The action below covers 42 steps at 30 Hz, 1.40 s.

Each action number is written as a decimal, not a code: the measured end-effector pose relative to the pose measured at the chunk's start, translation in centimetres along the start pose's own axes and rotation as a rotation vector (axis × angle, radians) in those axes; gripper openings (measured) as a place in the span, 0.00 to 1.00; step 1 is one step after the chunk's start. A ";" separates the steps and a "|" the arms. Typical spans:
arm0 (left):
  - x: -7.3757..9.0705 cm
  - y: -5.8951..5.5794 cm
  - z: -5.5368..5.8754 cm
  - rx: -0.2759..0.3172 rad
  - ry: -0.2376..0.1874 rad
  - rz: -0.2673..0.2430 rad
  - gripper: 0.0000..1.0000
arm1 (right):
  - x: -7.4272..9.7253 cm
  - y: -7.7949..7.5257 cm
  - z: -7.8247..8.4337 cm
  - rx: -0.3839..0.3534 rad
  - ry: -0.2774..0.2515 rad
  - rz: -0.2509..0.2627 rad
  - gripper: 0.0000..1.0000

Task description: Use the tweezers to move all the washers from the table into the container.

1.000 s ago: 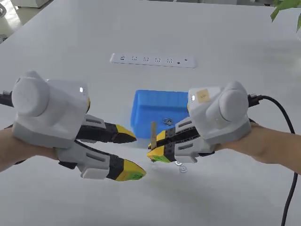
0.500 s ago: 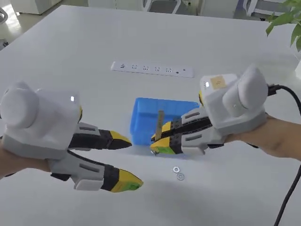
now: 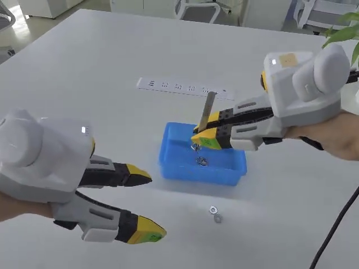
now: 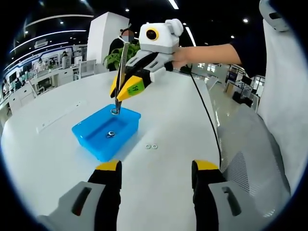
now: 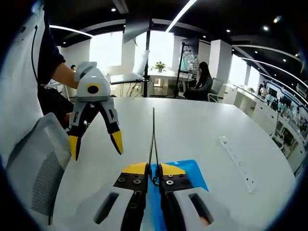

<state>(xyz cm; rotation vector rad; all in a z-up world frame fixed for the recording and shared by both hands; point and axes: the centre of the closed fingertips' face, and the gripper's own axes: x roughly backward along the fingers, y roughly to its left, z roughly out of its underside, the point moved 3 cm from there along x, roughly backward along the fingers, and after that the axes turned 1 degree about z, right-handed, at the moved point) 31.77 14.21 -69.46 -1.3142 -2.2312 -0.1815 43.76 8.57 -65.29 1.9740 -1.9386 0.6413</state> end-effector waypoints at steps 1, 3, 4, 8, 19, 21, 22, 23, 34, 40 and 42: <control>0.0 0.0 0.0 0.001 -0.008 0.001 0.67 | -0.1 -0.5 0.3 -0.002 0.009 0.021 0.09; 0.0 0.1 -0.1 0.005 -0.015 0.000 0.67 | -0.4 -1.4 1.2 -0.007 0.026 0.030 0.09; 0.0 0.1 0.0 0.009 -0.014 0.001 0.68 | -0.5 -1.7 1.5 -0.015 0.030 0.036 0.09; 0.0 0.4 0.1 0.010 -0.017 -0.008 0.72 | -1.2 -2.9 2.9 -0.022 0.059 0.056 0.09; 0.5 0.6 0.2 0.024 -0.045 -0.036 0.88 | -2.8 -4.0 6.5 -0.067 0.115 0.059 0.09; 0.6 0.6 0.2 0.034 -0.046 -0.046 0.91 | -3.1 -4.2 7.2 -0.074 0.128 0.059 0.09; 0.6 0.6 0.2 0.035 -0.047 -0.047 0.91 | -3.2 -4.1 7.5 -0.082 0.131 0.056 0.09; 0.6 0.5 0.2 0.033 -0.048 -0.045 0.91 | -3.4 -4.1 7.7 -0.085 0.136 0.055 0.09; 0.7 0.6 1.0 0.046 -0.033 -0.071 0.96 | -3.7 -3.5 8.7 -0.112 0.143 0.053 0.09; 0.3 0.2 1.0 0.034 -0.023 -0.069 0.99 | -3.7 -3.6 8.7 -0.125 0.142 0.060 0.10; 0.3 0.0 1.0 0.040 -0.023 -0.061 0.99 | -3.5 -3.6 8.6 -0.143 0.134 0.053 0.10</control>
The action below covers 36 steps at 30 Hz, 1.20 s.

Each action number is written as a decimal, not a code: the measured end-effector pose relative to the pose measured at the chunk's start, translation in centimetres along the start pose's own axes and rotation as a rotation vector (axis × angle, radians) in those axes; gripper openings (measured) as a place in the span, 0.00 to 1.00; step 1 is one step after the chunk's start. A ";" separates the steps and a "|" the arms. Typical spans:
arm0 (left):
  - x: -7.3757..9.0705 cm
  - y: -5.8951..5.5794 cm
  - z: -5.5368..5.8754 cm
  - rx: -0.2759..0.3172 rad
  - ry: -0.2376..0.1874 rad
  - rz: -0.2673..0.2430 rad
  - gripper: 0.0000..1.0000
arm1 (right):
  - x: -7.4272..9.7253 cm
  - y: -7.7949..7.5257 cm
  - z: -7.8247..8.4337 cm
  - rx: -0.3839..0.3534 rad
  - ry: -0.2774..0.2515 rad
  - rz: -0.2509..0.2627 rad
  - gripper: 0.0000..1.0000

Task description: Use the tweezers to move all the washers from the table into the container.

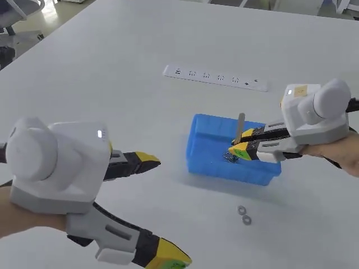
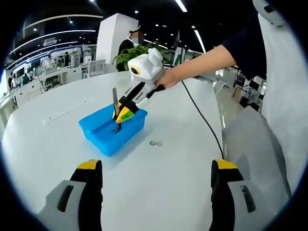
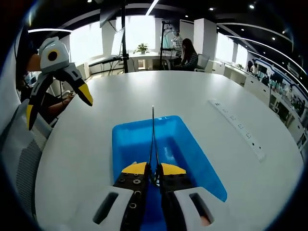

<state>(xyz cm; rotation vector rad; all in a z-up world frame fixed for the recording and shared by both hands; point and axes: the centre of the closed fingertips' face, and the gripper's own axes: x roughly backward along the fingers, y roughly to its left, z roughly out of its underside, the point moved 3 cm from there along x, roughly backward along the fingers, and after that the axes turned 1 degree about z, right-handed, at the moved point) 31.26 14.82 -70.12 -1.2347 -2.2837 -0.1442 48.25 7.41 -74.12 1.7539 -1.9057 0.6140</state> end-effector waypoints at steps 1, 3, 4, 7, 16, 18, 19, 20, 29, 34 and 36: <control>0.0 -0.1 0.0 -0.001 0.001 0.001 0.99 | 0.0 0.0 0.0 0.000 -0.001 -0.002 0.10; 0.1 0.0 0.1 -0.006 0.007 -0.008 0.99 | 0.1 -0.1 0.0 0.006 0.004 0.006 0.10; 0.2 0.0 0.1 -0.007 0.008 -0.008 0.99 | 0.1 -0.2 -0.1 0.000 0.002 0.007 0.10; 0.4 -0.1 0.0 0.003 0.002 -0.008 0.98 | 0.3 -0.3 -0.3 -0.028 -0.022 0.017 0.10; 0.7 0.3 -0.2 -0.002 -0.005 -0.024 0.97 | 1.2 -0.5 -1.0 -0.020 -0.051 0.042 0.08; 0.8 0.9 -0.5 -0.022 -0.013 -0.053 0.95 | 1.6 -0.6 -1.1 -0.010 -0.051 0.055 0.08; 0.8 1.0 -0.8 -0.020 -0.016 -0.052 0.95 | 1.7 -0.6 -1.1 -0.010 -0.052 0.054 0.08; 0.8 1.1 -0.9 -0.015 -0.022 -0.056 0.95 | 1.9 -0.6 -1.1 -0.011 -0.055 0.054 0.08; 0.7 2.0 -3.0 -0.049 -0.052 -0.077 0.92 | 3.1 -0.4 -1.3 -0.004 -0.065 0.070 0.08; 0.8 2.5 -4.1 -0.072 -0.058 -0.093 0.88 | 3.5 0.1 -1.8 0.010 -0.077 0.063 0.08; 0.7 2.7 -4.6 -0.084 -0.065 -0.105 0.86 | 3.6 0.3 -2.0 0.020 -0.077 0.062 0.08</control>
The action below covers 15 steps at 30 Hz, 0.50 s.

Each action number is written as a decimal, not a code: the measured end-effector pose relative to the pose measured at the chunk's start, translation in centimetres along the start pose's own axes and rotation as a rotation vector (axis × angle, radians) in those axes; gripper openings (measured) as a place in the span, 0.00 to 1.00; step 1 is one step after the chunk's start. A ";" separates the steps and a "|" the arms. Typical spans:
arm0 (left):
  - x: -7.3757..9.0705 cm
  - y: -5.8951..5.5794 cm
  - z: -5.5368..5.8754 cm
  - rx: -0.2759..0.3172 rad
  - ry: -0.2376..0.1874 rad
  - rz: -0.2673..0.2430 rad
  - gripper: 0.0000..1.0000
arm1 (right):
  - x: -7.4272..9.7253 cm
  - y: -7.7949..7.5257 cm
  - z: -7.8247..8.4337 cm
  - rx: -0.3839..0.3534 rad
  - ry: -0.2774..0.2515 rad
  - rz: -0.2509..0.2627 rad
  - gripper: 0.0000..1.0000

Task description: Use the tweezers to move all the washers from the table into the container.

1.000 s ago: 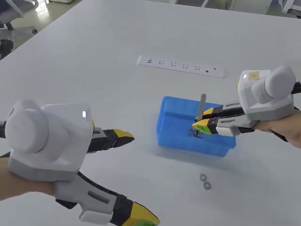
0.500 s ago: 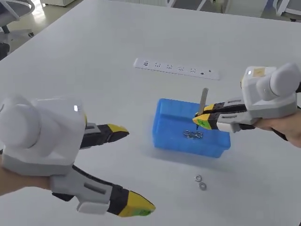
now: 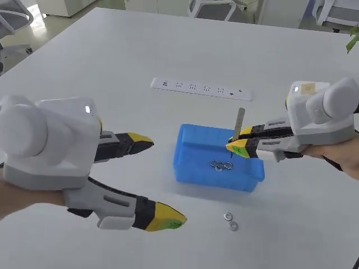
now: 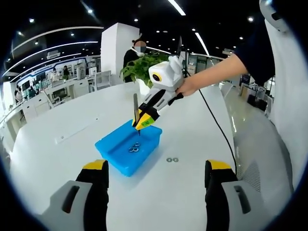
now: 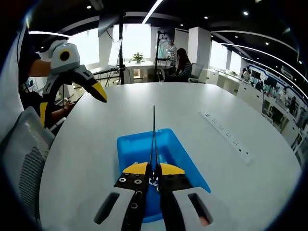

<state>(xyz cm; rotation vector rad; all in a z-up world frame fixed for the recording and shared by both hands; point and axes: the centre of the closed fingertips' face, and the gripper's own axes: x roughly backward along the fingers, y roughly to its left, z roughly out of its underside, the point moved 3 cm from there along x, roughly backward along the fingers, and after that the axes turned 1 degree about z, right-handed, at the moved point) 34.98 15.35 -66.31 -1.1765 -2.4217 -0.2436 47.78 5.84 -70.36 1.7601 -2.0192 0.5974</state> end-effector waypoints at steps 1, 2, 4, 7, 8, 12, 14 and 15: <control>-0.1 0.1 -0.2 -0.005 -0.001 -0.005 0.83 | 0.0 0.1 0.0 0.004 0.000 -0.002 0.08; -0.1 0.0 -0.3 -0.011 -0.001 -0.003 0.79 | 0.1 0.3 -0.1 0.009 0.000 -0.004 0.08; -0.4 -0.1 -0.7 -0.020 -0.007 -0.011 0.72 | 0.2 0.6 -0.2 0.017 -0.003 -0.009 0.08; -0.9 -0.4 -1.1 -0.024 -0.017 -0.007 0.71 | 0.5 1.1 -0.3 0.026 -0.007 -0.014 0.08; -1.0 -0.5 -1.2 -0.027 -0.016 -0.006 0.71 | 0.6 1.1 -0.4 0.027 -0.009 -0.016 0.08; -1.5 -0.5 -1.5 -0.033 -0.017 0.014 0.65 | 1.2 1.6 -0.5 0.031 -0.017 -0.016 0.08; -1.8 -0.5 -1.6 -0.021 -0.011 0.028 0.59 | 1.4 1.7 -0.6 0.026 -0.025 -0.014 0.08; -2.0 -0.4 -1.6 -0.027 -0.010 0.026 0.59 | 1.6 2.0 -0.7 0.028 -0.027 -0.015 0.08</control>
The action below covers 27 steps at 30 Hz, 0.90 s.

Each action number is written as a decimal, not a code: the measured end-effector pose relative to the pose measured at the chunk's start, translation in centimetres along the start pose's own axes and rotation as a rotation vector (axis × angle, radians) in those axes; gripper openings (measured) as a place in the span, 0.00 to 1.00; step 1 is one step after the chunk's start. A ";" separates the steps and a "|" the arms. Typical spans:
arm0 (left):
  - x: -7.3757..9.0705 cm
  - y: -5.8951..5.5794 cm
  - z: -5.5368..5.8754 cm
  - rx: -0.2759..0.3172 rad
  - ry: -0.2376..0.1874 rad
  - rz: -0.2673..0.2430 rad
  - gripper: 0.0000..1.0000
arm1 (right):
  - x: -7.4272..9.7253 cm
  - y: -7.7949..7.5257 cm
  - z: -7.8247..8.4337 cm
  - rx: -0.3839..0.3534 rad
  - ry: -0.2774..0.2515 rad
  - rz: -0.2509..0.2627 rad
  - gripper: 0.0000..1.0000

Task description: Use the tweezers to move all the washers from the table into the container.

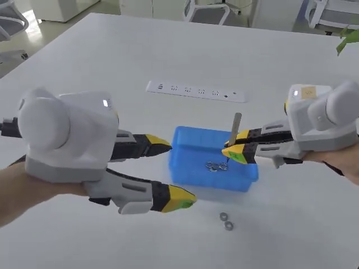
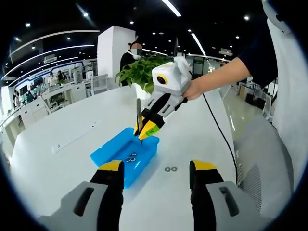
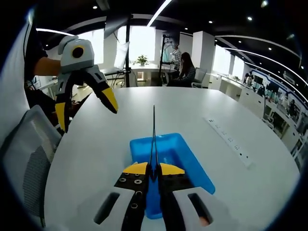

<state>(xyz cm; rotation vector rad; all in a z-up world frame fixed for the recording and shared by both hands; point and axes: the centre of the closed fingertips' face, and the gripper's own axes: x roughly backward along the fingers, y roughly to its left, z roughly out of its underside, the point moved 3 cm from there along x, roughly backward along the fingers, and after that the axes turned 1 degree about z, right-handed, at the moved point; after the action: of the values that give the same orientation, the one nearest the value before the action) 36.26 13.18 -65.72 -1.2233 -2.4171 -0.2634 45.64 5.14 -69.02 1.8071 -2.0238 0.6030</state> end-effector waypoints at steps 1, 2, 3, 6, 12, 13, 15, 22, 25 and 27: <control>-0.2 0.2 -0.2 -0.008 0.001 -0.001 0.59 | 0.1 0.2 -0.1 0.002 -0.001 -0.001 0.08; -0.3 0.2 -0.3 -0.007 0.001 0.002 0.59 | 0.3 0.4 -0.2 0.005 -0.006 -0.004 0.08; -0.5 0.3 -0.6 -0.006 -0.004 0.005 0.59 | 0.4 0.6 -0.3 0.007 -0.011 -0.007 0.08; -1.1 0.7 -1.5 -0.012 -0.020 0.013 0.58 | 0.8 1.4 -0.8 0.014 -0.023 -0.017 0.08; -3.4 1.7 -4.2 -0.055 -0.048 0.039 0.54 | 0.6 2.3 -0.6 0.039 -0.023 -0.033 0.08; -3.8 1.8 -4.6 -0.066 -0.052 0.043 0.53 | 0.5 2.3 -0.5 0.042 -0.019 -0.033 0.08; -4.7 2.0 -5.4 -0.086 -0.058 0.061 0.49 | 0.3 2.1 -0.5 0.044 -0.017 -0.030 0.08; -6.6 2.7 -6.9 -0.153 -0.054 0.104 0.32 | 0.0 1.1 -0.7 0.048 -0.017 -0.019 0.08; -7.1 2.7 -7.0 -0.165 -0.042 0.128 0.24 | -0.1 1.1 -0.9 0.049 -0.022 -0.021 0.08; -7.2 2.5 -6.6 -0.177 -0.008 0.164 0.15 | -0.1 1.1 -1.0 0.051 -0.023 -0.024 0.08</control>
<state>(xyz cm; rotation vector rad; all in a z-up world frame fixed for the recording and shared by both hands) 43.87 7.14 -63.02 -1.4930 -2.3238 -0.4302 44.50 5.87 -68.35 1.8726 -2.0162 0.6360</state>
